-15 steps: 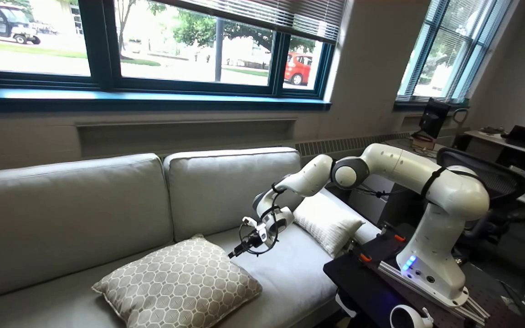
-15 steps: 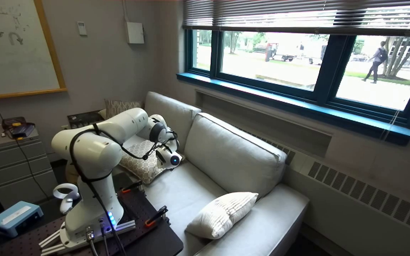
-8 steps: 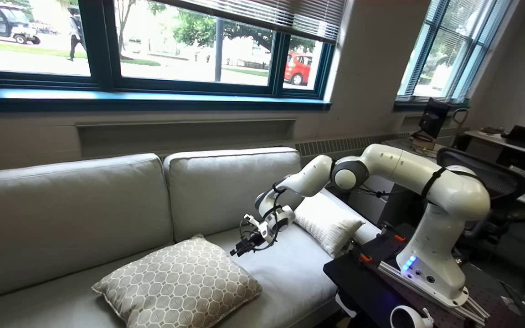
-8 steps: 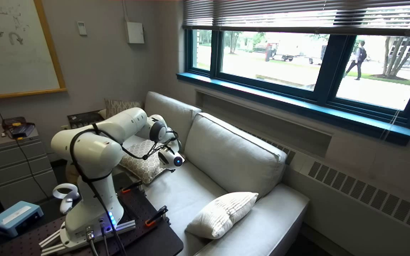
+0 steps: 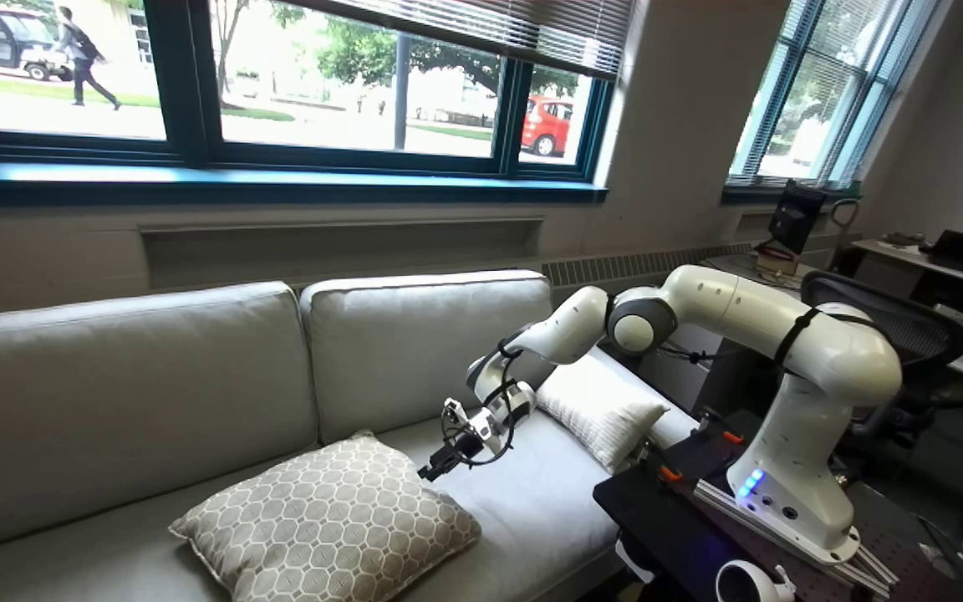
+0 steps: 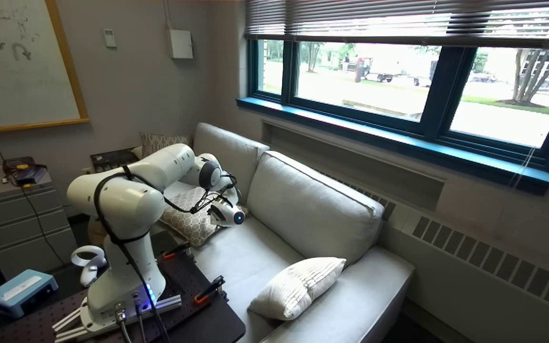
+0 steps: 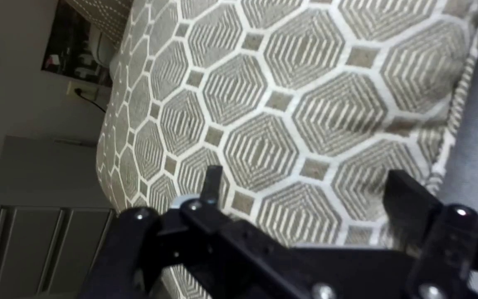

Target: Place the small pillow against the right armrest, move the pillow in the middle of the couch to the right side of the couch

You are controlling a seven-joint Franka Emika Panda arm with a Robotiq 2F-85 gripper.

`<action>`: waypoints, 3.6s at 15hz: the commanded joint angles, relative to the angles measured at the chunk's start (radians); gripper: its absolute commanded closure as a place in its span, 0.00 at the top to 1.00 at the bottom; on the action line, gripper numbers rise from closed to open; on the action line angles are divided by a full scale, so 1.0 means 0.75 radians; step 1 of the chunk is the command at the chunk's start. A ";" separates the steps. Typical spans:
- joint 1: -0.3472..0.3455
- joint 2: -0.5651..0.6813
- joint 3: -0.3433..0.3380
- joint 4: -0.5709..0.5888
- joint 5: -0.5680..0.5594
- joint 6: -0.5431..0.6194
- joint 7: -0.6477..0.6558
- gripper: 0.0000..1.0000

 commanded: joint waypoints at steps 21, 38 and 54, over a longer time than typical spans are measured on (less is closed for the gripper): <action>-0.412 0.001 0.442 -0.147 -0.399 0.485 -0.233 1.00; 0.055 0.017 0.257 -0.342 0.388 0.098 -1.238 1.00; 0.119 0.007 0.078 -0.281 0.616 -0.247 -1.441 0.59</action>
